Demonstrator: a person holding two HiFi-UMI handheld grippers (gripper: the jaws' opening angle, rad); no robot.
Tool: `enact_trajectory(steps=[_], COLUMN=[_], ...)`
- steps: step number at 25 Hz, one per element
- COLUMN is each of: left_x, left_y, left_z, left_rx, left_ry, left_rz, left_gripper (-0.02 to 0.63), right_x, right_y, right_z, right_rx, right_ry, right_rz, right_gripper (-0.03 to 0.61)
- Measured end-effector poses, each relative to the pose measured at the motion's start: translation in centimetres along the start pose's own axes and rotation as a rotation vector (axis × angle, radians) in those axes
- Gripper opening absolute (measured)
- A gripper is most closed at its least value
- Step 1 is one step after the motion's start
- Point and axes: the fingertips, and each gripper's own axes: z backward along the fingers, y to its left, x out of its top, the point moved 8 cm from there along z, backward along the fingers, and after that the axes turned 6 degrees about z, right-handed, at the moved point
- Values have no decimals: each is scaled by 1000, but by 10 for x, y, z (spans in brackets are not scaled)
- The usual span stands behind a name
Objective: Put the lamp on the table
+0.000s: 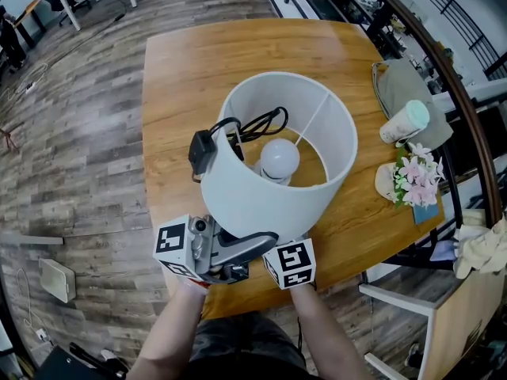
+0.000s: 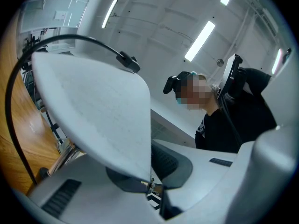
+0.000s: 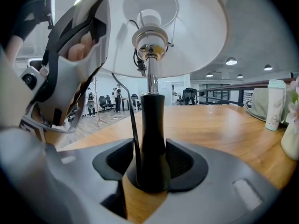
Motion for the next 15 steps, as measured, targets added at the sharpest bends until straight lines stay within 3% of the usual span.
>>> enact_trajectory(steps=[15], left_x=[-14], left_y=[-10], left_z=[4], left_rx=[13], left_ry=[13], left_rz=[-13], left_gripper=[5], right_x=[0], right_y=[11], right_z=[14], right_rx=[-14], right_ry=[2], right_rz=[-4], right_gripper=[221])
